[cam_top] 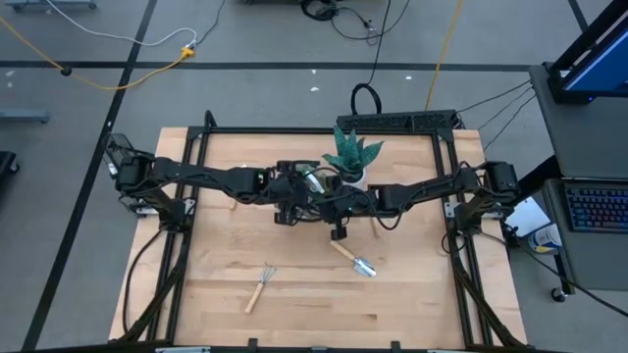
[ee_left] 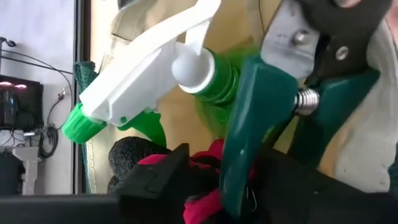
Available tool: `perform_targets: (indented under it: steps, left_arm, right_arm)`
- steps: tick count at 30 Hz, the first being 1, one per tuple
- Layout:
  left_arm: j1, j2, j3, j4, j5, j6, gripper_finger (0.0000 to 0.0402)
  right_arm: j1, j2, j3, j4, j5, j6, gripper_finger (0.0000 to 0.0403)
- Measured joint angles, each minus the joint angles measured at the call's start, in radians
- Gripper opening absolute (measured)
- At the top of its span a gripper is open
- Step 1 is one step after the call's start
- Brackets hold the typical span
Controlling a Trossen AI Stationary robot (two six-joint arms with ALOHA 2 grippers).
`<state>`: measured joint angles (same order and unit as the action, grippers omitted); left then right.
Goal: Pick & Place Garden tools in Gardening bag
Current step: Put the green shear scissor into the white gardening bag
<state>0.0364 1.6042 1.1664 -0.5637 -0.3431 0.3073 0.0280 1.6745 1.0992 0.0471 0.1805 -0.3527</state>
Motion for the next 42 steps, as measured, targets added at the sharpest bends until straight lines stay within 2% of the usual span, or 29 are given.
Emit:
perform_targets:
  steps: [4,8,11,16,21,27,32,37,42]
  left_arm:
    - [-0.007,-0.035,0.003,0.000,0.035,0.022,0.0211]
    - [-0.004,-0.050,0.003,0.032,0.202,0.039,0.0206]
    - [0.009,-0.049,0.003,0.057,0.258,0.040,0.0188]
    - [0.042,-0.048,0.003,0.078,0.287,0.059,0.0152]
    - [0.071,-0.048,0.003,0.079,0.382,0.059,0.0105]
    - [0.087,-0.051,0.003,0.072,0.396,0.034,0.0045]
    - [0.090,-0.059,0.003,0.063,0.396,-0.013,0.0042]
    - [0.085,-0.071,0.003,0.029,0.395,-0.048,0.0057]
    - [0.073,-0.070,0.003,0.014,0.390,-0.058,0.0043]
  right_arm:
    - [0.000,0.000,0.000,0.000,0.000,0.000,0.0000]
    - [0.000,0.000,0.000,0.000,0.000,-0.008,0.0000]
    - [0.001,0.000,0.000,0.000,-0.003,-0.011,0.0000]
    - [0.000,0.000,0.000,0.000,-0.002,-0.011,0.0000]
    - [0.000,0.000,-0.001,-0.005,-0.002,-0.011,0.0000]
    - [0.000,0.000,-0.001,-0.026,0.004,-0.010,0.0000]
    - [-0.001,-0.001,-0.001,-0.023,0.006,-0.008,0.0000]
    - [0.000,-0.001,-0.001,-0.016,0.001,-0.009,0.0000]
    - [0.000,-0.001,-0.001,-0.018,-0.003,-0.002,0.0000]
